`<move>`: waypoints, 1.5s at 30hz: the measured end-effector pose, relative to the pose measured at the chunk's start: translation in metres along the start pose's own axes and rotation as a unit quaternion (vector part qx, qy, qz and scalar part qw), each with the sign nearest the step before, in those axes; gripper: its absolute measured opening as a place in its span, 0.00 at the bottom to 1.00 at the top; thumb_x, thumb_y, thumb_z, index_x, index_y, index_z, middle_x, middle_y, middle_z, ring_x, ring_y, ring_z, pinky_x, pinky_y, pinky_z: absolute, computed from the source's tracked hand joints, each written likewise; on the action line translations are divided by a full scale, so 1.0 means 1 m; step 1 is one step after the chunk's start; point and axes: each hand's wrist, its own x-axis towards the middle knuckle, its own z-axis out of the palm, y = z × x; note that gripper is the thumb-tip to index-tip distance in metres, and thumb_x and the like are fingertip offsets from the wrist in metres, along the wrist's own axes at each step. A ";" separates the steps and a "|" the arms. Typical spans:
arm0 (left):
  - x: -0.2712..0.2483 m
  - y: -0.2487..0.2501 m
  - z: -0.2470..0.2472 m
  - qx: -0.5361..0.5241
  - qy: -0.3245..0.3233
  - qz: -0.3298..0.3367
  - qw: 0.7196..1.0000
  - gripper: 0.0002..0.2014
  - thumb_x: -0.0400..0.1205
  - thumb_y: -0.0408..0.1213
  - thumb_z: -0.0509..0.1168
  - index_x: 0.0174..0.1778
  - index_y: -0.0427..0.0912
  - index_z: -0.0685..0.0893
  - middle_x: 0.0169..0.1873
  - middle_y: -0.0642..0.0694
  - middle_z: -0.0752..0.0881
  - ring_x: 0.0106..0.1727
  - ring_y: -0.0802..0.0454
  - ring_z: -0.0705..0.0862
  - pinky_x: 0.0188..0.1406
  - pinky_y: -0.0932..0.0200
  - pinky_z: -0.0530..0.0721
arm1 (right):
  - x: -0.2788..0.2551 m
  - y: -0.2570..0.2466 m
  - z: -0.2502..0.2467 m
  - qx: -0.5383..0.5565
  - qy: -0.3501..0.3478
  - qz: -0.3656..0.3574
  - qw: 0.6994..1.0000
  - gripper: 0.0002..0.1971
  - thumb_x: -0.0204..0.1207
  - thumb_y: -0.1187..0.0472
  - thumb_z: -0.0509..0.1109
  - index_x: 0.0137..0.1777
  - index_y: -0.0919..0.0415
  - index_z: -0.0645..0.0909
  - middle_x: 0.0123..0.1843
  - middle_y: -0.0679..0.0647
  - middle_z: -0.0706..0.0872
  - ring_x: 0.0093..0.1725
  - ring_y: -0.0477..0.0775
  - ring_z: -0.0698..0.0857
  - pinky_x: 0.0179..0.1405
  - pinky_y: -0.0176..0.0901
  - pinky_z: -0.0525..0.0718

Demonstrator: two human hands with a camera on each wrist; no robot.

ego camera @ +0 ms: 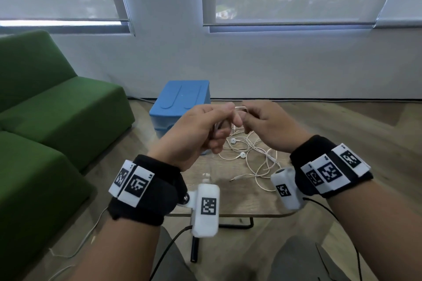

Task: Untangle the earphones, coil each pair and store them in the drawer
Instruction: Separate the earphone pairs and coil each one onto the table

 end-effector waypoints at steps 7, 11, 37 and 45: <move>0.002 0.010 -0.001 0.026 0.037 0.035 0.998 0.19 0.94 0.39 0.56 0.40 0.38 0.83 0.24 0.48 0.70 0.21 0.54 0.67 0.23 0.63 0.67 | 0.005 -0.033 -0.011 -0.065 0.060 -0.137 0.987 0.11 0.85 0.66 0.65 0.42 0.54 0.80 0.33 0.45 0.85 0.33 0.43 0.80 0.38 0.34 0.75; -0.003 0.017 -0.002 -0.035 0.029 0.068 0.997 0.19 0.93 0.38 0.56 0.36 0.40 0.81 0.23 0.50 0.68 0.21 0.56 0.64 0.22 0.64 0.63 | 0.007 -0.012 -0.008 -0.104 0.045 -0.108 0.988 0.14 0.91 0.58 0.60 0.42 0.48 0.80 0.32 0.41 0.85 0.34 0.36 0.82 0.40 0.32 0.75; 0.012 -0.016 -0.014 -0.227 0.168 0.097 0.954 0.19 0.95 0.29 0.53 0.82 0.31 0.69 0.63 0.34 0.91 0.64 0.46 0.92 0.61 0.59 0.91 | -0.033 -0.056 0.006 -0.082 -0.207 -0.045 0.974 0.17 0.90 0.53 0.62 0.49 0.54 0.91 0.28 0.44 0.79 0.34 0.40 0.79 0.40 0.30 0.73; 0.012 -0.024 -0.002 0.023 0.135 0.112 0.984 0.16 0.95 0.35 0.55 0.74 0.38 0.82 0.38 0.37 0.91 0.36 0.48 0.89 0.43 0.55 0.88 | -0.014 -0.065 -0.027 -0.074 -0.158 -0.079 0.981 0.15 0.88 0.56 0.65 0.40 0.51 0.87 0.38 0.44 0.90 0.36 0.37 0.82 0.45 0.41 0.78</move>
